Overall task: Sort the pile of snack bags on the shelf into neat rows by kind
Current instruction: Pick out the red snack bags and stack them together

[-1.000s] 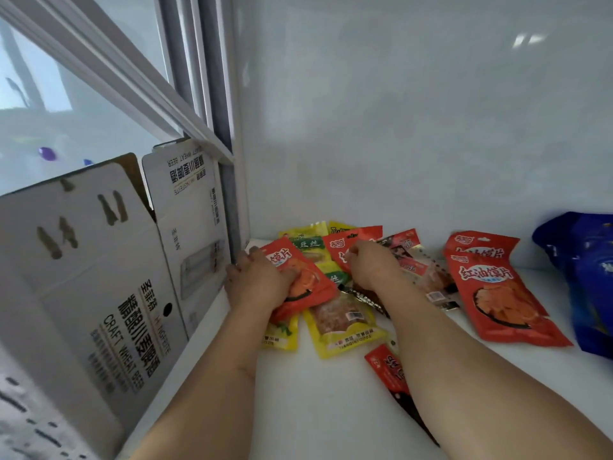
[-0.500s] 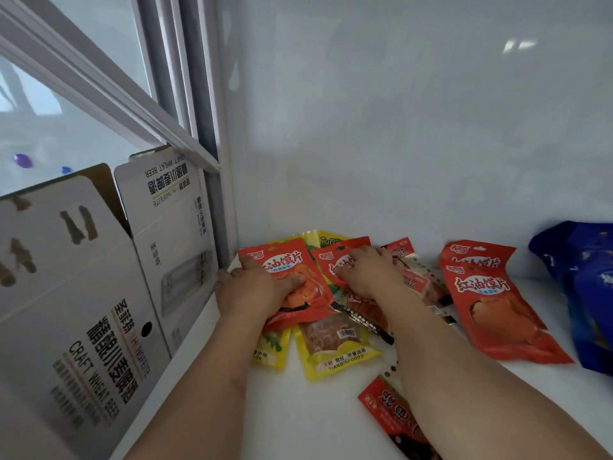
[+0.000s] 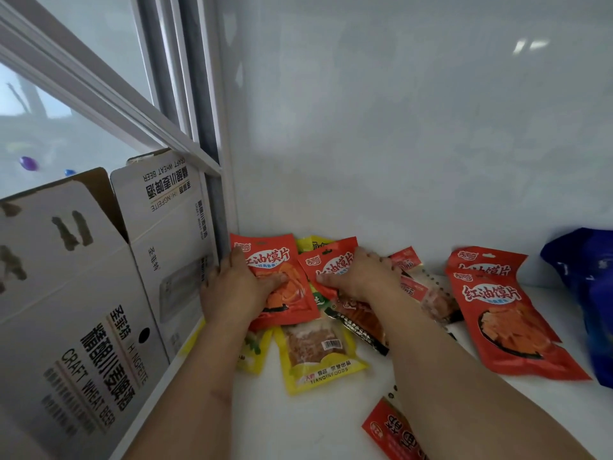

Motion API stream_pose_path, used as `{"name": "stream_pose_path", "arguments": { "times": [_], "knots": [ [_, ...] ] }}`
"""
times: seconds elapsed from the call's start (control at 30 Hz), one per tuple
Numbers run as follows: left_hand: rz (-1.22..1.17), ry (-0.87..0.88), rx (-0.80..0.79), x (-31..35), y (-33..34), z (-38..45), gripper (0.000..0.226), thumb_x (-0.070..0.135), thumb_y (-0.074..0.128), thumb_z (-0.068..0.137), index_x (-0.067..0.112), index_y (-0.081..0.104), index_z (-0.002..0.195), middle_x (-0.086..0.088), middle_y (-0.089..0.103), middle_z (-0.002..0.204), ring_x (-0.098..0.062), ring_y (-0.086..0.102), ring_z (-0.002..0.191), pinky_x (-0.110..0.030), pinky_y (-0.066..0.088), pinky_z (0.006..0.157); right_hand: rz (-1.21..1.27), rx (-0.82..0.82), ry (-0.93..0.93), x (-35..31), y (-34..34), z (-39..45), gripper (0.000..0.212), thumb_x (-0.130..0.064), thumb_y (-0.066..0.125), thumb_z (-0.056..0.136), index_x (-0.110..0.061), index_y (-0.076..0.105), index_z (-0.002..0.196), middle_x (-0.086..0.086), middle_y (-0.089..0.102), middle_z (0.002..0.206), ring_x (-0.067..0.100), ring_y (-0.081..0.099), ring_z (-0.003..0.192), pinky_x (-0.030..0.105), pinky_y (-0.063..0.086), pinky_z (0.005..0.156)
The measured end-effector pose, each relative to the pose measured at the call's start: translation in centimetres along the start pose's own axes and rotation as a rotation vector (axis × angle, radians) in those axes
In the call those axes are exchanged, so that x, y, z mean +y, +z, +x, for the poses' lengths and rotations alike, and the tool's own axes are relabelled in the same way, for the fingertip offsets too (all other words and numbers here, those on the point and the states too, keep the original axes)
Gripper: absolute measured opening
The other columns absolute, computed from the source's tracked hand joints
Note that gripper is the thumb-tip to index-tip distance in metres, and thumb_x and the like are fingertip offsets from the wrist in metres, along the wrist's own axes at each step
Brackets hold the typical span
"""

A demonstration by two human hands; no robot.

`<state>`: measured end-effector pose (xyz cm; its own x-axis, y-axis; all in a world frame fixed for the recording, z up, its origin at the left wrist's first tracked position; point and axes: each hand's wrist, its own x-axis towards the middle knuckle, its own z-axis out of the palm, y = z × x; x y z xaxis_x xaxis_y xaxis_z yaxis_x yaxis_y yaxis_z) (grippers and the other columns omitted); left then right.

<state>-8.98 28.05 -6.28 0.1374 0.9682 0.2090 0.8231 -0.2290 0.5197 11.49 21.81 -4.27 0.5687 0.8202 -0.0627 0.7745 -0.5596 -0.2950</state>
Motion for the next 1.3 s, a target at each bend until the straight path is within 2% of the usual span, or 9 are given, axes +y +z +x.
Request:
{"name": "stream_pose_path", "arguments": {
  "times": [0.23,0.37,0.47,0.7,0.83,0.97,1.1,1.2,1.3],
  "knots": [
    [-0.115,0.020,-0.013,0.4,0.1,-0.1,0.102,0.067,0.071,0.076,0.015,0.030,0.153,-0.008,0.041,0.153,-0.033,0.043,0.136,-0.044,0.040,0.107,0.109,-0.001,0.005,0.0,0.2,1.3,0.106,-0.085,0.064,0.061,-0.019,0.041,0.140,0.007,0.050,0.144,0.035,0.038,0.136,0.053,0.031,0.111],
    [-0.211,0.048,0.013,0.3,0.1,0.0,0.099,0.059,0.075,0.076,0.015,0.031,0.153,-0.008,0.042,0.152,-0.033,0.044,0.135,-0.047,0.040,0.109,0.247,0.131,-0.027,0.1,0.6,1.7,0.076,-0.068,0.070,0.072,-0.020,0.049,0.127,0.006,0.060,0.131,0.033,0.050,0.124,0.049,0.042,0.101],
    [-0.238,0.066,0.025,0.4,-0.4,0.0,0.100,0.053,0.076,0.080,0.016,0.024,0.157,-0.006,0.034,0.159,-0.031,0.037,0.141,-0.048,0.034,0.114,0.318,0.211,-0.064,0.2,0.3,1.6,0.054,-0.054,0.070,0.082,-0.020,0.052,0.120,0.004,0.066,0.121,0.031,0.059,0.113,0.042,0.049,0.090],
    [-0.342,0.100,0.053,0.3,-1.3,-0.1,0.102,0.039,0.080,0.079,0.019,0.019,0.158,-0.002,0.029,0.161,-0.028,0.036,0.142,-0.049,0.035,0.115,0.325,0.319,-0.078,-0.2,-0.2,1.3,0.035,-0.044,0.061,0.092,-0.018,0.062,0.116,0.003,0.070,0.113,0.026,0.065,0.102,0.035,0.048,0.079],
    [-0.413,0.083,0.019,0.6,-1.7,-0.4,0.101,0.030,0.079,0.084,0.018,0.014,0.160,-0.002,0.023,0.163,-0.025,0.038,0.142,-0.040,0.036,0.111,0.265,0.414,-0.045,-0.5,-0.7,1.1,0.035,-0.042,0.060,0.094,-0.014,0.058,0.115,0.006,0.069,0.112,0.029,0.065,0.102,0.038,0.049,0.081],
    [-0.468,0.055,-0.027,0.9,-1.7,-0.7,0.098,0.024,0.078,0.085,0.017,0.015,0.160,-0.004,0.025,0.159,-0.024,0.041,0.137,-0.028,0.034,0.099,0.428,0.462,-0.050,-0.8,-1.1,0.8,0.038,-0.038,0.064,0.093,-0.010,0.053,0.117,0.006,0.069,0.107,0.029,0.066,0.098,0.032,0.043,0.070],
    [-0.466,0.049,-0.077,1.2,-1.7,-1.1,0.089,0.024,0.075,0.089,0.018,0.020,0.159,-0.003,0.022,0.160,-0.023,0.036,0.140,-0.031,0.033,0.108,0.684,0.488,-0.037,-1.3,-1.0,0.5,0.031,-0.038,0.067,0.092,-0.013,0.052,0.102,-0.003,0.057,0.088,0.019,0.056,0.082,0.028,0.039,0.063],
    [-0.463,0.071,-0.081,1.4,-1.6,-1.3,0.075,0.024,0.069,0.093,0.015,0.029,0.156,-0.003,0.024,0.161,-0.022,0.034,0.141,-0.030,0.030,0.110,0.672,0.439,-0.057,-1.7,-0.5,0.6,0.030,-0.040,0.063,0.094,-0.011,0.055,0.092,-0.001,0.060,0.083,0.018,0.057,0.078,0.026,0.036,0.053],
    [-0.462,0.089,-0.066,1.6,-1.6,-1.4,0.068,0.025,0.065,0.096,0.014,0.032,0.154,-0.003,0.027,0.160,-0.022,0.036,0.141,-0.029,0.031,0.108,0.539,0.402,-0.093,-2.1,-0.3,0.6,0.035,-0.048,0.055,0.096,-0.013,0.054,0.090,0.002,0.065,0.088,0.023,0.062,0.083,0.033,0.048,0.065]
  ]
}}
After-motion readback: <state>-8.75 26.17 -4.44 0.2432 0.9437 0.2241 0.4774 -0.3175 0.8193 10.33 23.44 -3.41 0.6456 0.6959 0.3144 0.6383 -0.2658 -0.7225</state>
